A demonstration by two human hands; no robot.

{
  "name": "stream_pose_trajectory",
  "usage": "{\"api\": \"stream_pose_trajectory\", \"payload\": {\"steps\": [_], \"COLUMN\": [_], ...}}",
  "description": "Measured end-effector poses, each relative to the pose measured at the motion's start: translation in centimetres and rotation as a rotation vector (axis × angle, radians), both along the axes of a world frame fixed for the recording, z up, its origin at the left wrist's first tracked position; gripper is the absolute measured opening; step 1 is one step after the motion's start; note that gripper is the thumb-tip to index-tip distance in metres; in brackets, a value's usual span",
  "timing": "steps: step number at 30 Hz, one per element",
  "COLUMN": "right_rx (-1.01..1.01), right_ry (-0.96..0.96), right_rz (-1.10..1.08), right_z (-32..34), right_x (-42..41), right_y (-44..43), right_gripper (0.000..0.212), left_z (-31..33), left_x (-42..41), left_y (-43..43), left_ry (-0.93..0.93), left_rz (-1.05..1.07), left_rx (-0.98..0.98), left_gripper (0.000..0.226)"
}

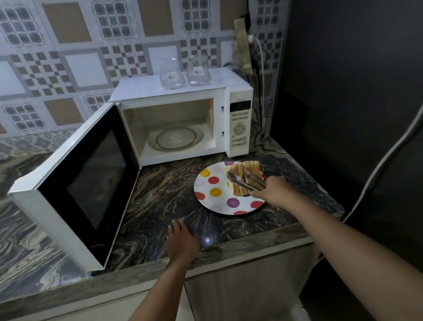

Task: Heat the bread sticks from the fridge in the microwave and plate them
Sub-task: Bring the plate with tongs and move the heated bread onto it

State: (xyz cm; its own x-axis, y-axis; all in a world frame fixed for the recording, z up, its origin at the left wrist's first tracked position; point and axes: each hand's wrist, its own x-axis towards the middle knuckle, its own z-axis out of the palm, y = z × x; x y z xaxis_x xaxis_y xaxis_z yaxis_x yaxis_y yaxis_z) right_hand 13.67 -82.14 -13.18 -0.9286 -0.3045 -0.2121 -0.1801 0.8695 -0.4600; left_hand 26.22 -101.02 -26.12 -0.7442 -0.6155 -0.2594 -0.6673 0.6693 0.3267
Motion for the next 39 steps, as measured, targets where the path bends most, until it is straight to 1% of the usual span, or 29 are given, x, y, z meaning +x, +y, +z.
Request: {"api": "stream_pose_trajectory", "payload": {"steps": [1,2,3,4,5,6,7,8,9,11,14,16,18,19,20,22,24,26,27,30,33,37,39], "right_rx": [-0.013,-0.033,-0.057,-0.085,-0.127,-0.184,-0.246,-0.301,-0.338,-0.39,-0.496,-0.539,-0.565,-0.565,-0.559,-0.535,-0.468,-0.426,-0.436,-0.486,-0.465,-0.499,-0.498], "right_ry": [-0.004,-0.009,-0.015,-0.011,-0.005,-0.007,-0.023,-0.043,-0.062,-0.097,-0.128,-0.141,-0.156,-0.156,-0.153,-0.145,-0.115,-0.074,-0.086,-0.163,-0.136,-0.209,-0.227], "right_rz": [0.052,0.096,0.132,0.163,0.191,0.214,0.238,0.261,0.289,0.353,0.381,0.389,0.392,0.397,0.409,0.423,0.395,0.32,0.286,0.256,0.276,0.285,0.323], "right_z": [0.7,1.5,2.3,3.1,3.8,4.4,4.8,5.2,5.5,5.8,5.9,5.9,6.2,6.3,6.5,6.9,6.9,6.4,6.1,5.7,5.7,5.8,5.8], "right_x": [0.1,0.2,0.3,0.5,0.8,1.0,1.2,1.5,1.7,2.2,2.4,2.3,2.5,2.4,2.3,2.2,1.7,1.0,0.7,0.7,0.5,0.0,-0.1], "right_y": [0.4,0.8,1.2,1.5,1.8,1.9,2.0,2.0,1.9,1.7,1.1,0.6,0.1,-0.1,-0.4,-0.9,-1.3,-1.6,-1.8,-2.2,-2.5,-2.7,-2.8], "right_gripper": [0.046,0.041,0.034,0.028,0.024,0.021,0.018,0.019,0.026,0.036,0.032,0.022,0.009,0.006,0.009,0.023,0.036,0.039,0.039,0.036,0.027,0.023,0.019], "left_z": [1.0,2.0,3.2,4.4,5.7,7.1,8.6,10.0,11.5,14.3,17.0,17.8,18.4,18.6,18.8,19.0,19.1,18.8,18.6,18.1,17.7,17.6,17.6], "left_x": [-0.4,-0.9,-1.4,-1.8,-2.3,-2.7,-3.2,-3.7,-4.3,-5.0,-5.2,-4.9,-4.6,-4.5,-4.5,-4.4,-4.3,-4.0,-3.9,-3.5,-3.3,-3.1,-3.1], "left_y": [0.4,0.9,1.4,2.0,2.4,2.8,3.1,3.3,3.4,3.6,3.2,2.8,2.3,2.0,1.7,1.2,0.6,0.1,-0.1,-0.6,-1.1,-2.2,-2.6], "left_ry": [-0.029,-0.014,0.059,0.18,0.321,0.455,0.57,0.669,0.748,0.886,1.066,1.145,1.198,1.22,1.243,1.284,1.325,1.359,1.369,1.379,1.421,1.436,1.431], "left_rz": [0.013,0.024,0.046,0.091,0.144,0.179,0.187,0.176,0.16,0.155,0.175,0.204,0.249,0.265,0.277,0.326,0.426,0.549,0.599,0.665,0.714,0.751,0.777], "left_rx": [0.055,0.15,0.325,0.562,0.783,0.968,1.112,1.216,1.294,1.382,1.437,1.442,1.402,1.374,1.351,1.312,1.282,1.252,1.238,1.21,1.225,1.205,1.191], "left_gripper": [0.061,0.054,0.047,0.043,0.045,0.048,0.049,0.053,0.058,0.062,0.049,0.037,0.027,0.023,0.021,0.017,0.016,0.017,0.016,0.014,0.016,0.017,0.018]}}
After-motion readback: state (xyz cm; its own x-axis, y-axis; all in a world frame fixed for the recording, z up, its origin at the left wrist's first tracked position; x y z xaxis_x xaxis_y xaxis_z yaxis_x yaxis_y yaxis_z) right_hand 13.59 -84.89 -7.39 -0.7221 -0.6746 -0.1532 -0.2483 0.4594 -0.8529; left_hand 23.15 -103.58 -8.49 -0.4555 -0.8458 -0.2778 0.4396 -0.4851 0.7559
